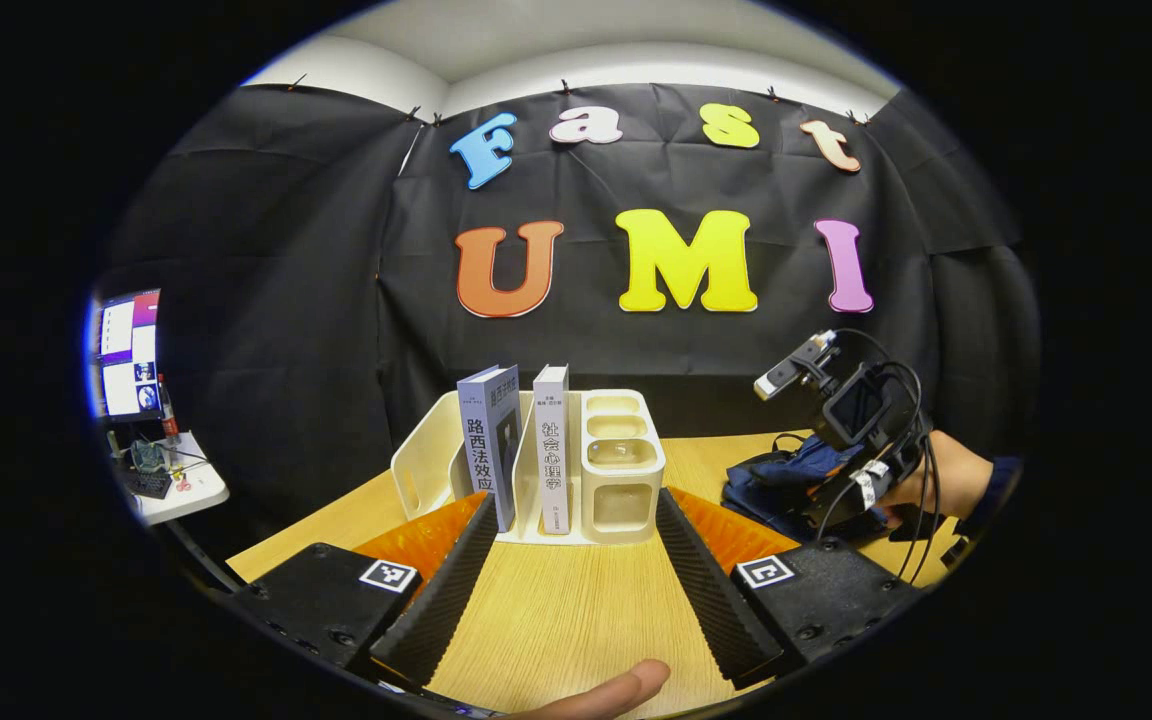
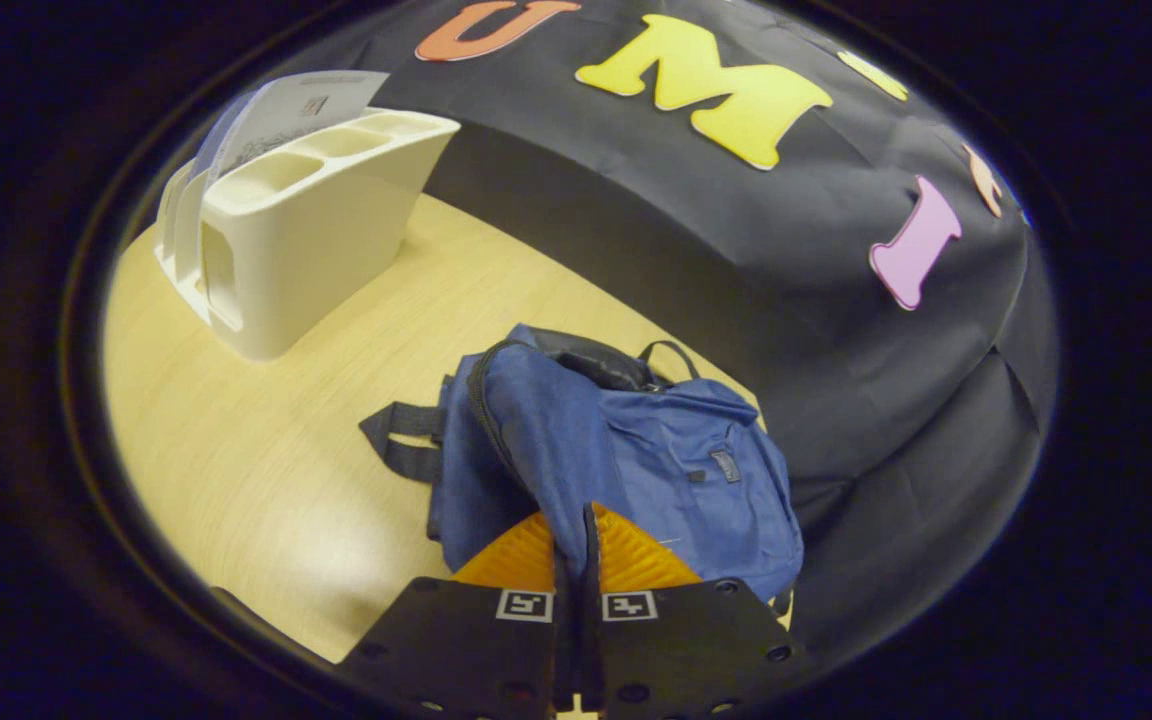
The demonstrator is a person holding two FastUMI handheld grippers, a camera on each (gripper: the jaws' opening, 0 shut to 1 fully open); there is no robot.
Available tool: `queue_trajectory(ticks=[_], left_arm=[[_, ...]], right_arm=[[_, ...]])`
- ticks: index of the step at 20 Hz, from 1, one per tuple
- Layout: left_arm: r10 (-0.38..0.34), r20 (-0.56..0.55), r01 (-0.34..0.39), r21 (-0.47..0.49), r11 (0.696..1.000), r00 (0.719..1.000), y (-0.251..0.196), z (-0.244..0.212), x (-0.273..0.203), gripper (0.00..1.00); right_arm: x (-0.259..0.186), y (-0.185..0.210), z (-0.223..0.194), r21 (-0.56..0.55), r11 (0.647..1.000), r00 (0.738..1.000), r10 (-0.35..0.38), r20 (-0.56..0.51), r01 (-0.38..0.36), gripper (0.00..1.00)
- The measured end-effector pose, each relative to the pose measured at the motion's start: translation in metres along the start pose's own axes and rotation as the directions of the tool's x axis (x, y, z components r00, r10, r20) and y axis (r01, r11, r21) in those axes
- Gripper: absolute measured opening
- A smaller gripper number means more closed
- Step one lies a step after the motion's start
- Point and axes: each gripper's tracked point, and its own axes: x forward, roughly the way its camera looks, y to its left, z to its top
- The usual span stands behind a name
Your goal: Open the schoolbag, grab two books from the bookshelf and put them into the schoolbag.
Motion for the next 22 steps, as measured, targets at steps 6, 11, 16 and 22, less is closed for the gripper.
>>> queue_trajectory(ticks=[6,11,16,22], left_arm=[[0.003,-0.006,-0.003,0.018,1.000,1.000,-0.001,-0.004,0.003,1.00],[0.022,-0.011,-0.022,0.011,1.000,1.000,0.003,-0.006,0.009,1.00],[0.025,-0.016,-0.025,0.002,1.000,1.000,0.008,-0.001,0.019,1.00],[0.001,-0.050,-0.002,-0.021,1.000,0.999,0.010,0.020,0.050,1.00]], right_arm=[[-0.007,-0.039,0.014,-0.008,1.000,1.000,-0.004,0.029,0.004,0.00],[-0.010,-0.086,0.036,-0.012,1.000,0.999,-0.025,0.048,0.026,0.00],[-0.017,-0.135,0.053,0.015,1.000,0.995,-0.006,0.100,0.004,0.00],[-0.027,-0.186,0.060,0.107,0.994,0.992,0.020,0.128,-0.034,0.00]])
